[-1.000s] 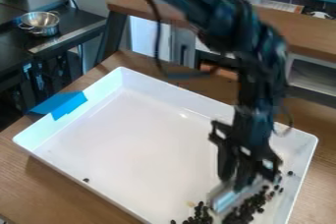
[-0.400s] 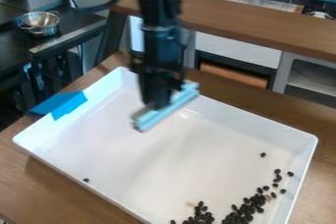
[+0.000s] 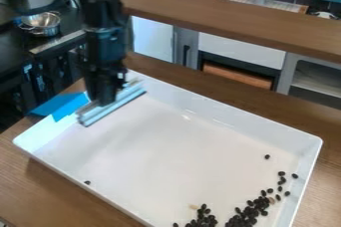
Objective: Sweep into pile
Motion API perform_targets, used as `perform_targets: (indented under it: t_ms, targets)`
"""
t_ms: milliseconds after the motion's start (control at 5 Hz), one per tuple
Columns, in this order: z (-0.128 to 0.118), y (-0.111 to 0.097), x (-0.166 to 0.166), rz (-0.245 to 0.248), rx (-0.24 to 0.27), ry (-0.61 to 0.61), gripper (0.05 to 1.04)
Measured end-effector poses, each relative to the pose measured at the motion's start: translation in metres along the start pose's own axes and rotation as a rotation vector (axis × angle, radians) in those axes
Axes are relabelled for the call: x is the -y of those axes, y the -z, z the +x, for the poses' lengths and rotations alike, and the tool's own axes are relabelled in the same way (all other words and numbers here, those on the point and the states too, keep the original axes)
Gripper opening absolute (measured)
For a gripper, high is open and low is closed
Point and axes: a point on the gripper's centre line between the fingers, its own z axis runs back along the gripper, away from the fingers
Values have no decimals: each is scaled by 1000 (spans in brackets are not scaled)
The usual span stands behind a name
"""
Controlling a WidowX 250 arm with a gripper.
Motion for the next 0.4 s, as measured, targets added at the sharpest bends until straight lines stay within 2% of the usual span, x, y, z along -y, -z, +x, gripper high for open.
perform_targets:
  t_ms: [200,400]
  targets:
    - [-22,19,-27,34,-5,-11,324]
    - [-31,29,-33,51,0,-4,324]
